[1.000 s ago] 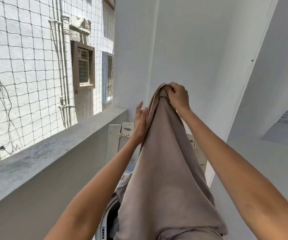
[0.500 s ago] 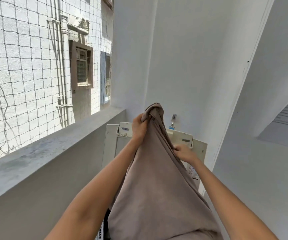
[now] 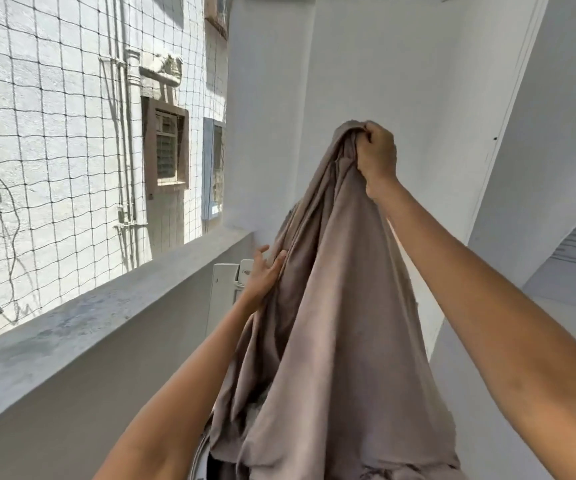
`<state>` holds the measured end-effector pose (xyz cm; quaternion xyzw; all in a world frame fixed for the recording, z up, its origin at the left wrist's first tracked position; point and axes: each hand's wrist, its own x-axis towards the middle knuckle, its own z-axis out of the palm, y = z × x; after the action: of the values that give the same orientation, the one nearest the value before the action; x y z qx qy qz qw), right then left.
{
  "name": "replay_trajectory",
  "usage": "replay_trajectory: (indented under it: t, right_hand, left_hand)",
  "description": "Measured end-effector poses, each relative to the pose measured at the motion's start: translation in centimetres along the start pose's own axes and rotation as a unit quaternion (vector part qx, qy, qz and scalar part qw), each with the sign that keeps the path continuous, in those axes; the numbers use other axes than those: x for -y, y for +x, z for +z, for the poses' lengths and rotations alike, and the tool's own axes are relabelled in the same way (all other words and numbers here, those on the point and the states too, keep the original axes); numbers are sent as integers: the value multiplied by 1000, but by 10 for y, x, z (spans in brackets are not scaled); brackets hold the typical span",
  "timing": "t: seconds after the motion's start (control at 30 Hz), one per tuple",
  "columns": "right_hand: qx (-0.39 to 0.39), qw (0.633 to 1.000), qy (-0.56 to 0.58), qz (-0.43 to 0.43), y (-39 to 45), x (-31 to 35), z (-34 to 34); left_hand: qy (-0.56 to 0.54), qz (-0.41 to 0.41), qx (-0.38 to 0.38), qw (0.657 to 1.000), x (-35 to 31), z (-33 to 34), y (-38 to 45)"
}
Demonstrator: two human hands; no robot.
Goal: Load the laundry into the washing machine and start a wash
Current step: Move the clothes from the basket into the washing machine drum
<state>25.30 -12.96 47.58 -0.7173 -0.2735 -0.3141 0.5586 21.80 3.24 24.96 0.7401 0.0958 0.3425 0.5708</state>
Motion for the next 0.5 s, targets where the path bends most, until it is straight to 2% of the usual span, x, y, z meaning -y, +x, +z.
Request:
replay_trajectory:
  t: [0.1,0.2,0.3,0.4,0.5]
  right_hand:
    - [9,1000,14,6,9,12,15]
    - [80,995,-49,28,-9,-7,30]
    - [148,978,-138,50,-36,-40,38]
    - [211,955,-191,85,-63,-70,42]
    - [243,949,-177,96,-82,-90,40]
  left_hand:
    - [-16,-16,50,998,2,0,0]
    - [-106,-45,100,988,2,-7,-1]
    - [-199,-47,72,976,-3,-8,-6]
    - [-120,0,52,991,-15,1,-7]
    - [-4,48,90,995,-24,18,-9]
